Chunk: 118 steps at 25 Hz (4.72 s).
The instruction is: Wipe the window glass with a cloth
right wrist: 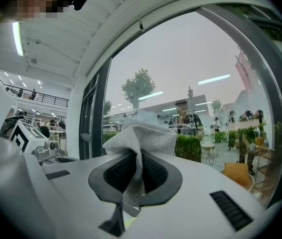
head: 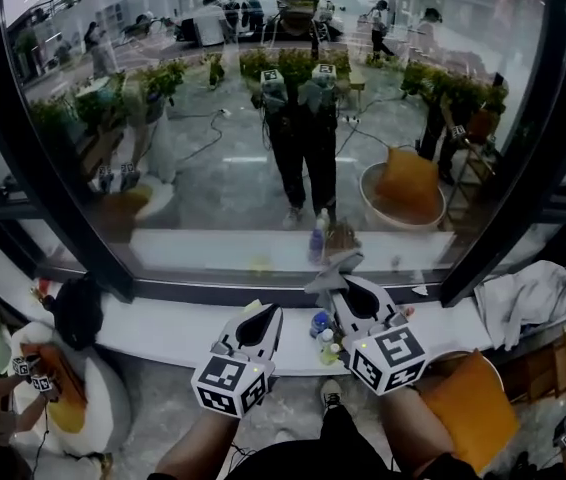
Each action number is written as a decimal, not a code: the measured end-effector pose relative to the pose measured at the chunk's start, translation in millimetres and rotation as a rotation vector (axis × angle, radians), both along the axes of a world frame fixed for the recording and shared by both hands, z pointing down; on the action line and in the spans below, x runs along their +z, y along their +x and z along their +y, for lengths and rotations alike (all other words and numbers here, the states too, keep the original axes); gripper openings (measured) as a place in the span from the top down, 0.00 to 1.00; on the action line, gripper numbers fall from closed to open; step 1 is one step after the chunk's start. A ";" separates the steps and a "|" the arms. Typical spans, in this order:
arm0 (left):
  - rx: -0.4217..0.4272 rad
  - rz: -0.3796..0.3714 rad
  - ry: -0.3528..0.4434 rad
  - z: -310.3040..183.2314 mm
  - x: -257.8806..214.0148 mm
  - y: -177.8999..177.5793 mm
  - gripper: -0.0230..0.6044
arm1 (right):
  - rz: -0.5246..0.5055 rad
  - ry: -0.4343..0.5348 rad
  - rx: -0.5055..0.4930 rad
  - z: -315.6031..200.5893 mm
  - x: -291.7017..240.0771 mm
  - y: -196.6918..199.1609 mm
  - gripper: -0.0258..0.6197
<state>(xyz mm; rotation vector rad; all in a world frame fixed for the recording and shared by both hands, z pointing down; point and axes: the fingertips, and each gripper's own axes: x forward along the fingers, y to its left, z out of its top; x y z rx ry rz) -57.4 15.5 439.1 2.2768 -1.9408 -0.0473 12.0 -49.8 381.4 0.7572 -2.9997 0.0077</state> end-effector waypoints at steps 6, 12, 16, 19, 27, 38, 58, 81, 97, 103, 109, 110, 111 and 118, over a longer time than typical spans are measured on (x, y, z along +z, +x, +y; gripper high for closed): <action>-0.050 -0.005 0.000 -35.9 -0.5 -22.2 0.95 | 0.006 0.022 -0.032 -46.9 -5.0 -30.9 0.90; -0.105 -0.011 0.000 -80.6 -7.8 -39.5 0.95 | 0.009 0.045 -0.085 -95.6 -16.8 -58.3 0.90; -0.143 -0.017 -0.006 -105.9 -8.6 -51.2 0.95 | 0.004 0.048 -0.116 -126.4 -21.6 -76.5 0.90; -0.166 -0.040 -0.013 -122.2 -9.9 -58.5 0.95 | 0.002 0.046 -0.141 -146.8 -26.8 -88.3 0.90; -0.278 -0.043 -0.036 -172.5 -8.4 -66.3 0.95 | 0.008 0.055 -0.227 -204.6 -25.2 -112.0 0.90; -0.354 -0.031 -0.018 -192.1 -20.7 -102.7 0.95 | 0.008 0.099 -0.254 -221.3 -41.9 -166.2 0.90; -0.189 -0.077 -0.008 -190.0 -18.7 -217.9 0.95 | 0.033 0.116 -0.111 -221.7 -44.1 -284.8 0.90; 0.023 -0.065 -0.015 -205.0 -5.1 -237.4 0.95 | 0.033 0.138 0.049 -233.3 -46.4 -285.5 0.90; -0.003 -0.046 0.004 -224.1 -12.0 -197.1 0.95 | 0.082 0.147 -0.018 -248.2 -47.0 -252.5 0.90; -0.009 -0.033 -0.017 -230.5 -13.8 -175.7 0.95 | 0.079 0.144 -0.029 -258.3 -49.7 -233.9 0.90; -0.006 -0.045 -0.014 -239.4 -18.0 -153.9 0.95 | 0.072 0.134 -0.023 -271.0 -51.3 -210.6 0.90; -0.005 -0.051 -0.011 -240.3 -18.8 -151.7 0.95 | 0.071 0.133 -0.021 -272.3 -52.0 -207.8 0.90; -0.004 -0.055 -0.011 -240.7 -18.8 -149.8 0.95 | 0.069 0.133 -0.020 -273.3 -52.3 -205.2 0.90; 0.012 -0.080 -0.005 -251.1 -21.3 -126.5 0.95 | 0.059 0.126 -0.002 -285.2 -53.4 -177.1 0.90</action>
